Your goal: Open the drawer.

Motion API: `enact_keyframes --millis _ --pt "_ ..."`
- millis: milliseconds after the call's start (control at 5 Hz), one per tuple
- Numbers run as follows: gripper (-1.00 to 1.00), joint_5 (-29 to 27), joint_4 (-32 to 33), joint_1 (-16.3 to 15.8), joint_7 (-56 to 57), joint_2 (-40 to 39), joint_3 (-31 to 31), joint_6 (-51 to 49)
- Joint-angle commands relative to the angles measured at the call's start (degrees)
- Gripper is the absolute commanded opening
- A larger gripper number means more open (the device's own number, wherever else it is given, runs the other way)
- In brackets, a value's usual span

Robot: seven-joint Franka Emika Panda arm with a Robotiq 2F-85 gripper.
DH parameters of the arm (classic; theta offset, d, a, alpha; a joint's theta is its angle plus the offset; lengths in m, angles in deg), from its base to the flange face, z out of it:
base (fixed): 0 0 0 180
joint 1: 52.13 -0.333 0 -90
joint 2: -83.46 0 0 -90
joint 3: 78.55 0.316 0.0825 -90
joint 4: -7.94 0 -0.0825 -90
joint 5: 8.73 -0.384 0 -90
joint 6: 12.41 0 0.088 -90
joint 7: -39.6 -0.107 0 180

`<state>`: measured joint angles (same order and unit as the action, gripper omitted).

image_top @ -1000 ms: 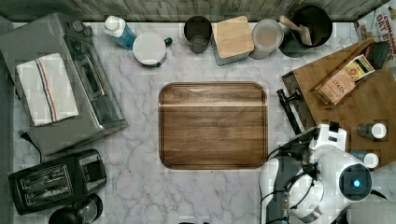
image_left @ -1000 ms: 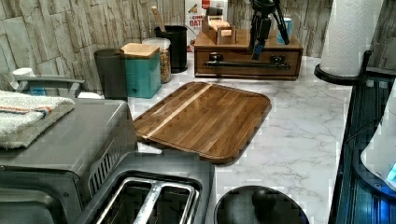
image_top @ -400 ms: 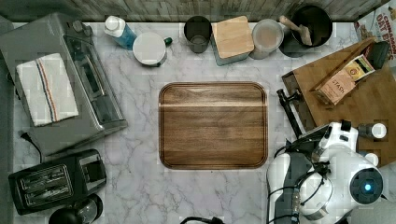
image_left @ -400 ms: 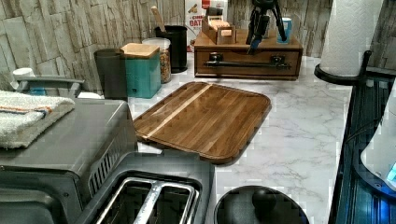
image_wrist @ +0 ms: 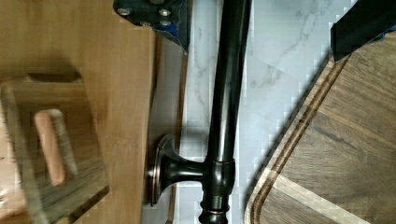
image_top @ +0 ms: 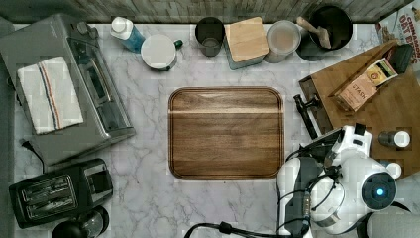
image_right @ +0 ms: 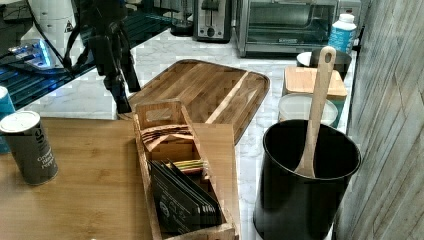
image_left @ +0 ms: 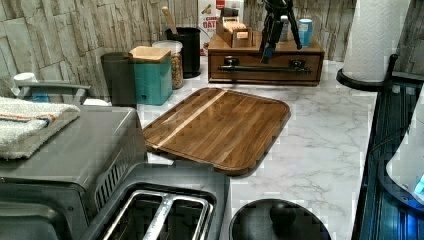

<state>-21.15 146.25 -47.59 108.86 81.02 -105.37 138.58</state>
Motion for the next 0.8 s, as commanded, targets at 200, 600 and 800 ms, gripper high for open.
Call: enact_keyframes --millis 200,600,800 --pt "1.00 -7.8 -1.4 -0.4 2.2 -5.1 0.7 4.5" --pt "1.00 -8.6 0.1 -0.5 1.9 -5.5 1.8 5.5" --pt "1.00 -8.8 1.6 -1.5 -0.2 -5.5 2.0 6.3"
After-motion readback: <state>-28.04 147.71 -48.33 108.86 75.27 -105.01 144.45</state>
